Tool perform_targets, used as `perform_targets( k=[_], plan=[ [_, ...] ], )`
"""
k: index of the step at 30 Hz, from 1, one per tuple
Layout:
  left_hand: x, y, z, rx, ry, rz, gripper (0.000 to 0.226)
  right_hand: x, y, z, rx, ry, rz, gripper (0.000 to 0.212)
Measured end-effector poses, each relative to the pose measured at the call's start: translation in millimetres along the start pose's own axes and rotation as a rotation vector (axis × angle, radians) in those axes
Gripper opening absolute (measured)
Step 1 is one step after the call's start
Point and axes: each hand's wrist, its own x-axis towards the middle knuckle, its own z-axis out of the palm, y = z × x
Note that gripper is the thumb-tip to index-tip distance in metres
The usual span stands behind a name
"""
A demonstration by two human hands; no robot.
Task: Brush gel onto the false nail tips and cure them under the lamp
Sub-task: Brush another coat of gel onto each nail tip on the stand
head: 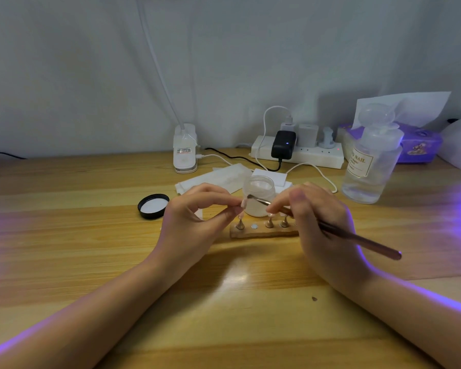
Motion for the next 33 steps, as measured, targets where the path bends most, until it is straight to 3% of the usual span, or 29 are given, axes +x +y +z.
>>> perform_targets(
  k=[3,9,15,22,29,33],
  plan=[
    [-0.1,0.4,0.2,0.005,-0.004,0.007,0.014,0.6,0.2,-2.1,0.048,0.005,0.062,0.037],
    [-0.3,0.7,0.0,-0.006,0.002,0.034,0.016,-1.0,-3.3,2.9,-0.072,-0.015,-0.194,0.055],
    [-0.6,0.7,0.3,-0.018,-0.009,0.036,0.011,0.5,-0.7,-1.6,0.032,-0.004,0.056,0.039],
    [0.1,1.1,0.4,-0.007,0.006,0.041,0.014,0.0,-5.6,2.4,-0.121,-0.026,-0.252,0.054],
    [-0.1,1.3,0.5,0.007,0.007,0.031,0.010,0.5,-2.1,-1.3,-0.017,0.013,0.007,0.038],
    [-0.3,0.7,0.8,0.004,0.021,0.030,0.010,0.2,-7.5,1.0,-0.097,-0.002,-0.208,0.051]
  ],
)
